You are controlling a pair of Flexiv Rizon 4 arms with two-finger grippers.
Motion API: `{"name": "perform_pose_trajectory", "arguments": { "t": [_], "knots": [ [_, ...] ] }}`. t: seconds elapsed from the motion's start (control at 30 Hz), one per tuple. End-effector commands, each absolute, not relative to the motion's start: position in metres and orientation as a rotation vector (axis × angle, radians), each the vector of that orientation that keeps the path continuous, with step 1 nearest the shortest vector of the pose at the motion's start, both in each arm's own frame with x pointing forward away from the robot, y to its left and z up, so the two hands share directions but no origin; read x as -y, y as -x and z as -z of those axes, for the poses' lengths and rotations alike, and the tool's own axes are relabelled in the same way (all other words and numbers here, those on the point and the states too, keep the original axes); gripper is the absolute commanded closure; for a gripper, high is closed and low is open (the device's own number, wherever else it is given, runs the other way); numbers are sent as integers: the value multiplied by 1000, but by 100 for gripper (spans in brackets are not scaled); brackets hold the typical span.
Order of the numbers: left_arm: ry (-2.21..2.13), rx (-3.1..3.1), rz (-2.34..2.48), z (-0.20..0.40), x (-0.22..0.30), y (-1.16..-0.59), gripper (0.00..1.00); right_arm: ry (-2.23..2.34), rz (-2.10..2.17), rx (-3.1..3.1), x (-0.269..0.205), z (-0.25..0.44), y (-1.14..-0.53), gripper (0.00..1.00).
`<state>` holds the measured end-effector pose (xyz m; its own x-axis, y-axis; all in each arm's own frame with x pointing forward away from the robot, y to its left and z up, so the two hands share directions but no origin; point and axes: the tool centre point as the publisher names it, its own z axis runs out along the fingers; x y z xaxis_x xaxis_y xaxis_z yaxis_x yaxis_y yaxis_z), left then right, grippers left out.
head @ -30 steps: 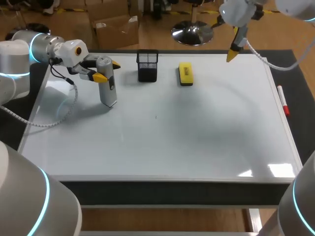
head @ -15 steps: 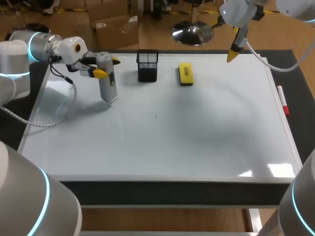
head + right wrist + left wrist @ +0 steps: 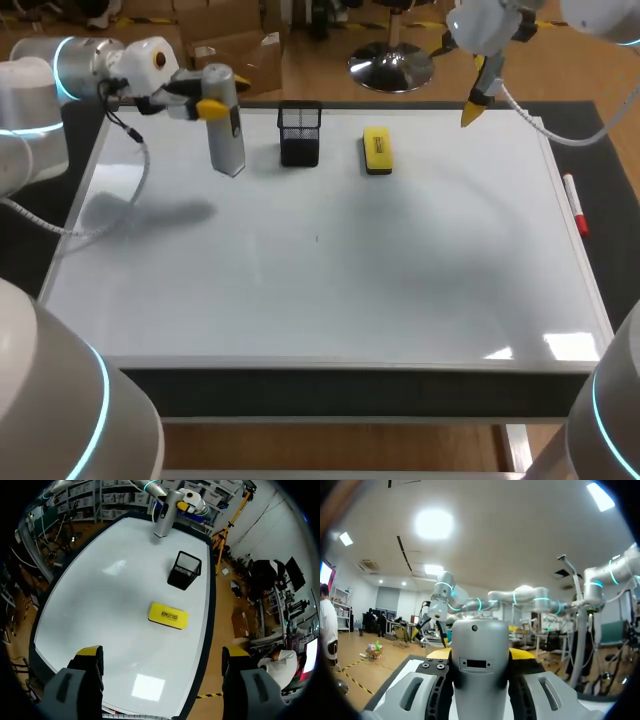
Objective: Pick up the inspection probe, press it on each red-marked spot on the whiteboard one by one, put down the probe, pick up the eraser, and wipe off all the red marks.
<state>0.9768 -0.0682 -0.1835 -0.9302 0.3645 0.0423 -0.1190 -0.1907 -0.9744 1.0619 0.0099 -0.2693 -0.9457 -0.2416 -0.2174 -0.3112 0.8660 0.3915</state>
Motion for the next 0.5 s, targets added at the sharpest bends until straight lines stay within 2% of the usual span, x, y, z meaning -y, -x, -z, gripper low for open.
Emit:
{"name": "perform_pose_trajectory", "arguments": {
  "t": [0.03,0.5],
  "knots": [
    [201,1840,-2208,168,77,-981,100,432,-639,-2881,-10,268,-1062,0],
    [163,1863,-2301,139,113,-1028,100,432,-639,-2881,-10,268,-1062,0]
  ]
}}
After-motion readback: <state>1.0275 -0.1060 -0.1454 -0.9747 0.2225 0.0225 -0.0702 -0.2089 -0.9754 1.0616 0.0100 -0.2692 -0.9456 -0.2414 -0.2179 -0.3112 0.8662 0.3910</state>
